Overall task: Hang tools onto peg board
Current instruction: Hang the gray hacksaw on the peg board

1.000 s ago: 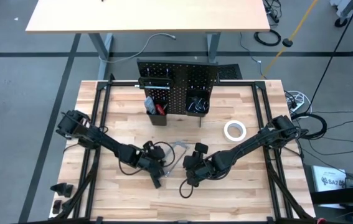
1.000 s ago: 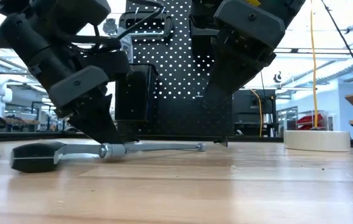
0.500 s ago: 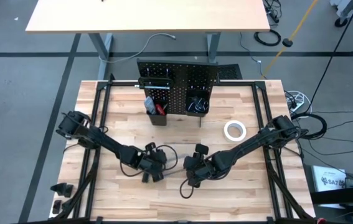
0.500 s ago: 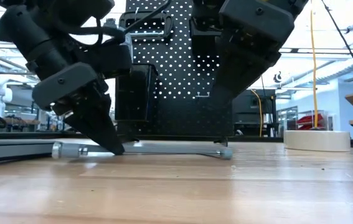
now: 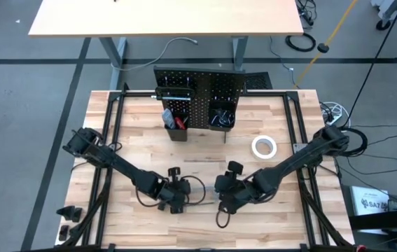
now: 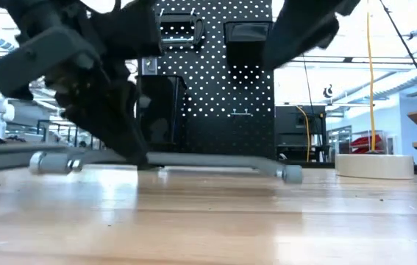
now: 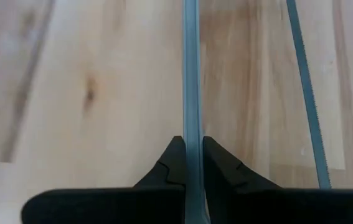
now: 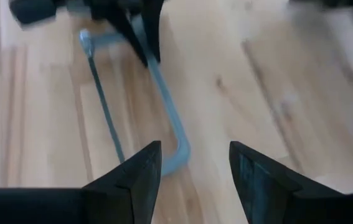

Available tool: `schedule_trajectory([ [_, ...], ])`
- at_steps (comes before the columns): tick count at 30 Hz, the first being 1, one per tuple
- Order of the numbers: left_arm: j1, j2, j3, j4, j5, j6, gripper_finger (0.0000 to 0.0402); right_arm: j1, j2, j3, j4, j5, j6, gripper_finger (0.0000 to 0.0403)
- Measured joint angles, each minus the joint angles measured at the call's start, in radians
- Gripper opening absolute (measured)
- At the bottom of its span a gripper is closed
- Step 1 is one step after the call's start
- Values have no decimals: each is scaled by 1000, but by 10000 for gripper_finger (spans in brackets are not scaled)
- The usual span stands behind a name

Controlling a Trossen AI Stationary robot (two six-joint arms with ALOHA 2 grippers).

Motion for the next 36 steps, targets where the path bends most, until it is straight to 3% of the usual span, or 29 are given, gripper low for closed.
schedule_trajectory([
  [7, -49, -2, 149, -199, -156, 55, 20, 69, -71, 0, -2, 146, -2, 183],
  [15, -112, -4, 293, -374, -384, 160, 20, 128, -118, 0, -34, 240, 0, 183],
  [29, -131, -5, 598, -834, -580, 160, 20, 163, -135, 0, -51, 264, 23, 183],
  [36, -132, -6, 687, -1042, -738, 186, 20, 163, -135, 0, -65, 263, 23, 183],
])
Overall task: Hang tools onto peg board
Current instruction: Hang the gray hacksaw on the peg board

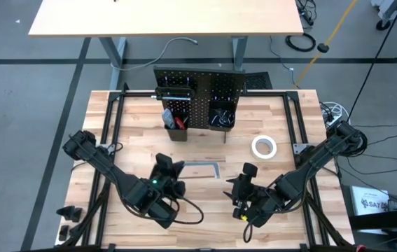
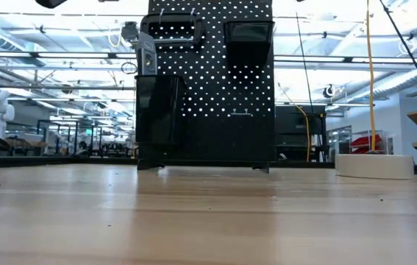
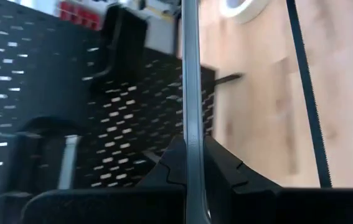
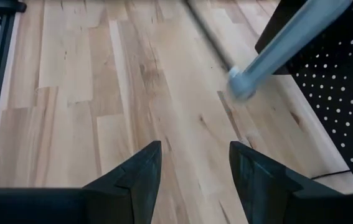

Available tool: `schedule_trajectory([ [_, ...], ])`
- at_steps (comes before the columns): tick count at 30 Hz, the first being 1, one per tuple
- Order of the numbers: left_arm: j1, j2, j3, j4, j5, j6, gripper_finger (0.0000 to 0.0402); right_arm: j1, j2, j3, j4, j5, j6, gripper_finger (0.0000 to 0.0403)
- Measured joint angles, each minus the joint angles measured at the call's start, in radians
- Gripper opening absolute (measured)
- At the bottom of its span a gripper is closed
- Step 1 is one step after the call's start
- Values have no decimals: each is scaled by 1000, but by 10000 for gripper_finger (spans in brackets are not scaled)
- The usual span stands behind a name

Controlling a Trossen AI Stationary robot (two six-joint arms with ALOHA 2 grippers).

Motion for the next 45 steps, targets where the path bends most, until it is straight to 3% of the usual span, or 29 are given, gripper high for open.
schedule_trajectory([
  [7, 31, -27, 59, -216, -45, -110, 20, 0, 0, 0, -14, -6, -1, 183],
  [12, 58, -124, 64, -236, -64, -78, 20, 0, 0, 0, -40, -7, -7, 183],
  [18, 119, -256, 65, -183, -138, 116, 20, -1, 0, 0, -56, -1, -48, 183],
  [29, 318, -346, 65, 86, -142, 741, 20, -3, 0, 1, -58, 23, -102, 183],
  [37, 466, -342, 65, 182, 30, 816, 20, -3, 0, 1, -80, 30, -103, 183],
  [45, 493, -407, 65, 280, 68, 882, 20, 3, 0, 1, -173, 26, -12, 183],
])
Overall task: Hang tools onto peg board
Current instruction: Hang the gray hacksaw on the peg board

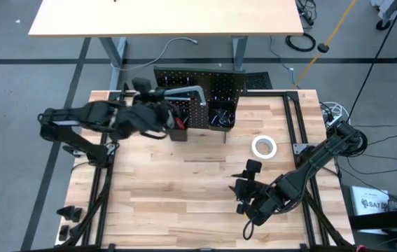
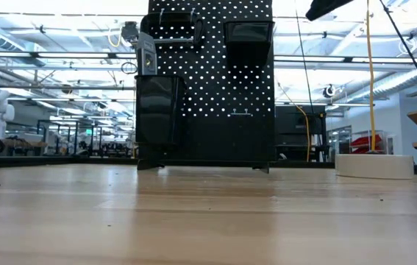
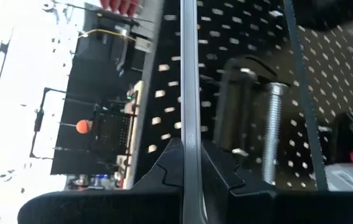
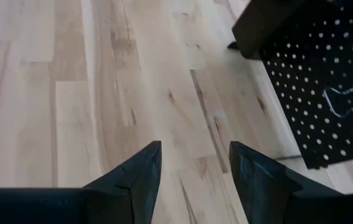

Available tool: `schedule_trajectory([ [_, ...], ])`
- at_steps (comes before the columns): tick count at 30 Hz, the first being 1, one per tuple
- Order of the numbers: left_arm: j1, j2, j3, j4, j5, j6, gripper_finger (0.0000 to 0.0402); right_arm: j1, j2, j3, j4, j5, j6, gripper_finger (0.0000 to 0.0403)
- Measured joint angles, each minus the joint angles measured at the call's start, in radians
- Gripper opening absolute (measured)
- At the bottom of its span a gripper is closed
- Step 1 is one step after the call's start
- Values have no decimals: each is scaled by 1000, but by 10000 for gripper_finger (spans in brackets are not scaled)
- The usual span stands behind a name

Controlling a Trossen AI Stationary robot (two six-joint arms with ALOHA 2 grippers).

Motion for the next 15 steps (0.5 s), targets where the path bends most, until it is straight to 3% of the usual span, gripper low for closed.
schedule_trajectory([
  [10, -12, -81, -95, 144, 16, 161, 20, -1, 0, 0, -79, 60, 12, 183],
  [15, -54, -106, -208, 329, 66, 299, 20, -25, 0, 0, -142, 106, 12, 183],
])
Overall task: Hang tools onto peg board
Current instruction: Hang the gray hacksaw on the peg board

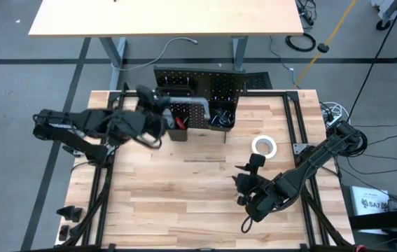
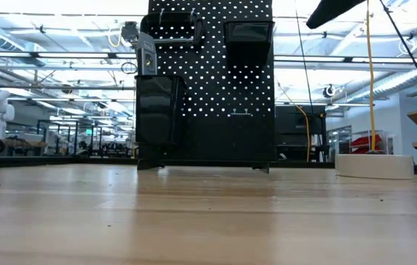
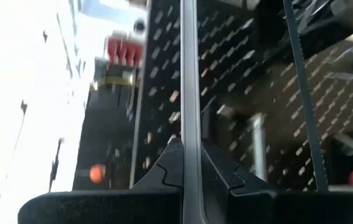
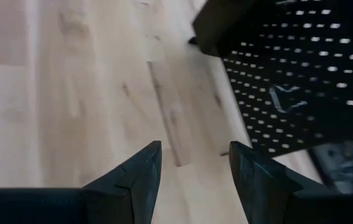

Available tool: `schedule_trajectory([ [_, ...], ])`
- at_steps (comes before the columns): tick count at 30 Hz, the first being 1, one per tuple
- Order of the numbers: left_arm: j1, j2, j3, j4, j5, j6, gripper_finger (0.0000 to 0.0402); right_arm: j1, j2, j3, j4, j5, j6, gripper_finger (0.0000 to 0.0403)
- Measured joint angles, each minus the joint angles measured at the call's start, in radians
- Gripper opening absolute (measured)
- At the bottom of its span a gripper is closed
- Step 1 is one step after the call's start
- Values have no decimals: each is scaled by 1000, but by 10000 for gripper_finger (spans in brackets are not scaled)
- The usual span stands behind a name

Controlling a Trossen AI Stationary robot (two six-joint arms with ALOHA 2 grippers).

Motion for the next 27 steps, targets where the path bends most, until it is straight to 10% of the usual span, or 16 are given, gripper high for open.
schedule_trajectory([
  [10, -50, -197, -293, 297, -59, 157, 20, -85, 0, 0, -86, 1, 19, 183],
  [27, 191, -225, -368, 432, 233, 218, 20, -86, 0, -6, -111, 9, 93, 183],
])
